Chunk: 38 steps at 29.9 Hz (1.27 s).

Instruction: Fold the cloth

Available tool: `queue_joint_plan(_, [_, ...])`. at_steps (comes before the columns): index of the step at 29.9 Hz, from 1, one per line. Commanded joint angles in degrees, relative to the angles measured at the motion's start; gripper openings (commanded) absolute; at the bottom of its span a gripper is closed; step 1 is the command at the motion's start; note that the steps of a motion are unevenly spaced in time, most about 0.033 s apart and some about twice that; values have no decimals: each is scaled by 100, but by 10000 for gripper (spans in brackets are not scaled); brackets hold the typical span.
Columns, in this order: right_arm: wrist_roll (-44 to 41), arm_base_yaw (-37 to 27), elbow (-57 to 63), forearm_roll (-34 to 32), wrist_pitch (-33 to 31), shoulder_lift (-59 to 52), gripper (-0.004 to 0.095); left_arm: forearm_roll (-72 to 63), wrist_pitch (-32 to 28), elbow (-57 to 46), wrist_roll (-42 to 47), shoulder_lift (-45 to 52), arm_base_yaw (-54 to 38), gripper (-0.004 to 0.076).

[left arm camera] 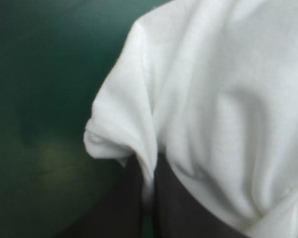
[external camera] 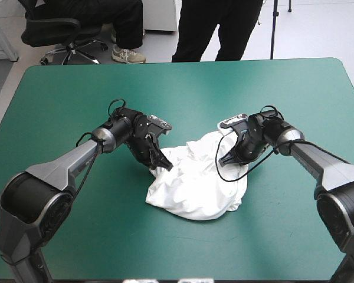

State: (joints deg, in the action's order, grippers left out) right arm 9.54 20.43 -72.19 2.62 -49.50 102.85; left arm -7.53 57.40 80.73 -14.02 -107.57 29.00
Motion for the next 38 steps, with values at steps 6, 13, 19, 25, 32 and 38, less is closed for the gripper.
queue_joint_plan(6, [70, -279, -1029, -413, -711, -763, -18, 414, 695, 937, 255, 1124, 7, -17])
queue_joint_plan(13, [60, -387, -2172, -413, -1171, -1667, -17, 625, 993, 1530, 325, 2351, 7, -17])
queue_joint_plan(19, [-92, -387, -2958, -599, -1240, -2262, -18, 640, 983, 2115, 325, 3089, 7, -17])
queue_joint_plan(25, [-92, -387, -3490, -627, -1252, -2750, -18, 640, 961, 2716, 325, 3597, 7, -17])
queue_joint_plan(32, [-116, -387, -3780, -616, -1207, -3483, -17, 543, 1023, 3349, 339, 4106, 7, -17])
queue_joint_plan(38, [-126, -387, -3768, -407, -1466, -4147, -18, 146, 1643, 3483, 348, 4484, 7, -17])
